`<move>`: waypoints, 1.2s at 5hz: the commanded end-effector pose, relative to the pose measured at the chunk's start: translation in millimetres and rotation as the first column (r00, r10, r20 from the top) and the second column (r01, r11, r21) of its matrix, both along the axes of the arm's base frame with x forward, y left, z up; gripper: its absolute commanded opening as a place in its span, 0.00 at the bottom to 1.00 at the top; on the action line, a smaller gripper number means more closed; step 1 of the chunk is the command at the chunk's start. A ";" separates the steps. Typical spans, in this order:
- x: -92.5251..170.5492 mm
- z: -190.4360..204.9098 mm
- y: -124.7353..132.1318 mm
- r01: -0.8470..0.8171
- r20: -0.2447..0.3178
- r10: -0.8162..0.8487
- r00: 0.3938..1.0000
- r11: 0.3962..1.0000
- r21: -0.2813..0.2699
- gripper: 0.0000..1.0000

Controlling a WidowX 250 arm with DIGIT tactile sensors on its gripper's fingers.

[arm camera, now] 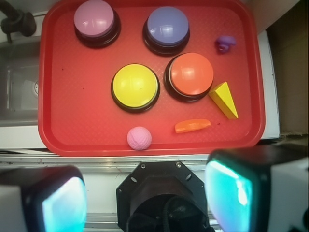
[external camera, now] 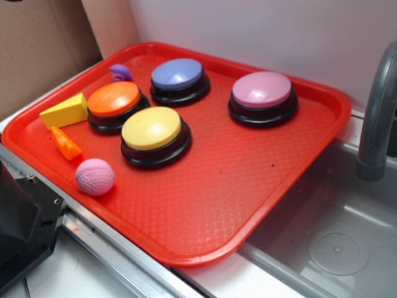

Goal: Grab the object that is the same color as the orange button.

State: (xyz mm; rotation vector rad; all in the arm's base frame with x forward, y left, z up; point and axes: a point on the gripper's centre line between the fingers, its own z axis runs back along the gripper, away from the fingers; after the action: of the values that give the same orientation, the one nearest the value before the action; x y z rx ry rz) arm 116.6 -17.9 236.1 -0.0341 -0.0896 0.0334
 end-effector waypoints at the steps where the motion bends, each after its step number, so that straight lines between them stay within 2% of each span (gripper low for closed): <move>1: 0.0 0.0 0.0 0.000 0.000 0.000 1.000 1.000 0.000 1.00; 2: 7.6 -11.3 11.8 -0.135 0.019 0.137 0.990 0.989 -0.061 1.00; 4: 18.4 -47.0 32.8 -0.366 0.026 0.373 0.928 0.921 -0.133 1.00; 5: 19.1 -78.2 47.2 -0.484 0.004 0.490 0.872 0.862 -0.150 1.00; 6: 17.3 -101.2 55.5 -0.571 0.021 0.579 0.815 0.809 -0.138 1.00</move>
State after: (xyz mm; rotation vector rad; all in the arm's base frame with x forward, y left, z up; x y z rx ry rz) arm 132.9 33.7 130.5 -0.1404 -0.1410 0.6393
